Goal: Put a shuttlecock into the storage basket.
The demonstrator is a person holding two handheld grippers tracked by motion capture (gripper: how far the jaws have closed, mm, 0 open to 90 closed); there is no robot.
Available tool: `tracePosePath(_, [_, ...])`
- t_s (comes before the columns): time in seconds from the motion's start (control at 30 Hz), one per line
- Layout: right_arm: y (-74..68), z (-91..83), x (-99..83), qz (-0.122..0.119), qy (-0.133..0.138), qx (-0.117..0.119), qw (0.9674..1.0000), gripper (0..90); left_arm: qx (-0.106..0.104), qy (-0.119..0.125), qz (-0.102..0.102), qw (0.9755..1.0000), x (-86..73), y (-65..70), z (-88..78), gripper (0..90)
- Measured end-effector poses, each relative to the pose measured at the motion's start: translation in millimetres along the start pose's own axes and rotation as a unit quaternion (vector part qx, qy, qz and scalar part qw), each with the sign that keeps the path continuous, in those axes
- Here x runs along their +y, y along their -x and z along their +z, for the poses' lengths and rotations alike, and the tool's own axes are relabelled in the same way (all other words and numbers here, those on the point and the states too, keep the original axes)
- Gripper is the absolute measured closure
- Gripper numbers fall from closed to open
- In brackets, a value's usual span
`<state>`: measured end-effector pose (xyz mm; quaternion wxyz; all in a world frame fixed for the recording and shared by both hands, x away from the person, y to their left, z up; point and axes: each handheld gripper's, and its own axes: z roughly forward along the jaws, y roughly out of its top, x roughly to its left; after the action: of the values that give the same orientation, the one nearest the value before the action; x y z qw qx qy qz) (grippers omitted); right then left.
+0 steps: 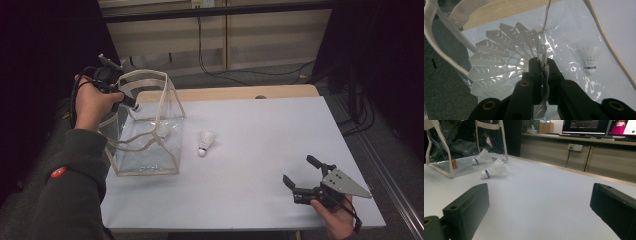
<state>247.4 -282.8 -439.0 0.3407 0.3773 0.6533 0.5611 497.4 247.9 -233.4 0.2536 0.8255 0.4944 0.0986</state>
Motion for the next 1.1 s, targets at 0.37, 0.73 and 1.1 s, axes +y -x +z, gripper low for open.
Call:
tracePosePath(0.37, [0.1, 0.1, -0.2, 0.002, -0.001, 0.000, 1.0000, 2.4, 0.003, 0.004, -0.007, 1.0000, 2.5, -4.2, 4.8, 86.0])
tracePosePath(0.73, [0.7, 0.0, -0.5, 0.002, -0.002, -0.001, 1.0000, 2.4, 0.016, 0.014, -0.001, 0.9998, 1.7, -7.7, 9.3, 78.3])
tracePosePath(1.1, [-0.4, 0.1, 0.1, -0.002, 0.000, 0.000, 1.0000, 2.4, 0.001, 0.037, -0.001, 0.9993, 2.1, 2.1, 4.1, 70.0])
